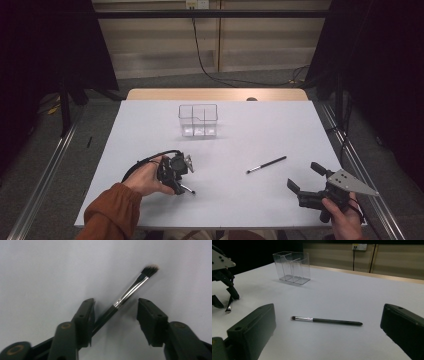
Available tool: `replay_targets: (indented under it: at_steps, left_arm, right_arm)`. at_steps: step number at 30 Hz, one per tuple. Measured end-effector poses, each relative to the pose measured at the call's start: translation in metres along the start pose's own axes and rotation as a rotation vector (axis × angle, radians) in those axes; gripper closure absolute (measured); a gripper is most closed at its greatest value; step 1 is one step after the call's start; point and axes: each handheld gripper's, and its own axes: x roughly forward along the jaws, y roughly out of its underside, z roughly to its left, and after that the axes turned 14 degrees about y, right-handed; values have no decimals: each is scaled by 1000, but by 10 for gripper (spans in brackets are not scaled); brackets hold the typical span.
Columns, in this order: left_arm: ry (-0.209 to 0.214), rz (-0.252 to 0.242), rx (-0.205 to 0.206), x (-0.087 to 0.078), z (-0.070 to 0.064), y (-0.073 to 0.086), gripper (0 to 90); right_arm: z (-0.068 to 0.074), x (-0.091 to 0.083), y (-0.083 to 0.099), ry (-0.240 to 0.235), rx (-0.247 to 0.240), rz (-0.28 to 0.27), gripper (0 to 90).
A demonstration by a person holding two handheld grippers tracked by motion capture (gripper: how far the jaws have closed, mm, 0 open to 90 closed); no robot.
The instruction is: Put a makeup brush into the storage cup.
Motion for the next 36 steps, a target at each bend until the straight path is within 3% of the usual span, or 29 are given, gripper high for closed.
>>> replay_targets:
  at_steps: [3,19,25,36]
  left_arm:
    - [8,9,7,-2,1,0,614]
    - [28,7,22,-2,1,-1,832]
    - [39,-9,14,-3,1,2,839]
    - [53,-74,-41,-4,4,8,840]
  right_arm:
    - [0,0,0,-2,-1,3,0]
    - [0,0,1,-7,-8,6,0]
    - [0,0,1,-8,-11,6,0]
    - [1,0,1,-8,-10,7,0]
